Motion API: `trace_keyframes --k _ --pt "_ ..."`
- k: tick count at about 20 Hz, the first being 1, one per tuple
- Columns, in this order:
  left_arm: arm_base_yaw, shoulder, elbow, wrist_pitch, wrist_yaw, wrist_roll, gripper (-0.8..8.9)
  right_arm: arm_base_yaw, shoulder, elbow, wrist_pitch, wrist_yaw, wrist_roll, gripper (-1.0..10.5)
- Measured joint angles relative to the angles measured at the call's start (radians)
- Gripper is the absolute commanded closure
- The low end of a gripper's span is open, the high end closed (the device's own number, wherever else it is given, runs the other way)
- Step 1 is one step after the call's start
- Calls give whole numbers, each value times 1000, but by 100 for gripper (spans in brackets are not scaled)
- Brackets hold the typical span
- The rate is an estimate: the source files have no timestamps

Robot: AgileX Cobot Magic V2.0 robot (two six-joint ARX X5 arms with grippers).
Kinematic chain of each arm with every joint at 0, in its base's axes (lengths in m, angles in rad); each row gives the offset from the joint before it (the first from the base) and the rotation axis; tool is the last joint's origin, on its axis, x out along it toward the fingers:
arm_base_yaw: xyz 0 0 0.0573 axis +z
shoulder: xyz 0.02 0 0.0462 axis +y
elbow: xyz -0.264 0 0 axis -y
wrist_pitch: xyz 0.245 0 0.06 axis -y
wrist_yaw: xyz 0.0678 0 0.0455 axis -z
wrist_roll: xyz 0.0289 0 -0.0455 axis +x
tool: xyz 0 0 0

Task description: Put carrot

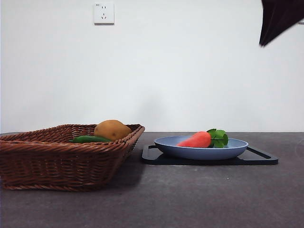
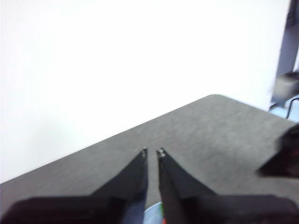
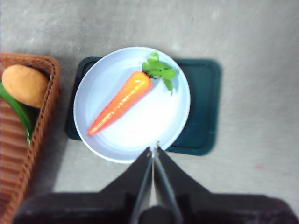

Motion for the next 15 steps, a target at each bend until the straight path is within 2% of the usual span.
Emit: trace_keyframes --k 2,4,6,8,10,15 --pt "59 0 0 -79 0 13 807 45 -71 -6 -19 75 -13 944" --pt "133 2 -1 -182 -1 17 807 74 -155 -42 -9 114 -17 944" --pt "208 2 -2 -262 5 18 807 101 -247 -113 42 152 -18 944" --pt "273 -4 -6 -317 58 19 807 122 -343 -220 126 181 -21 944" --pt "316 -45 -41 -322 116 19 807 136 -445 -349 237 184 -21 944" --pt "348 -304 -275 -232 133 20 807 145 -696 -671 486 186 -21 944"
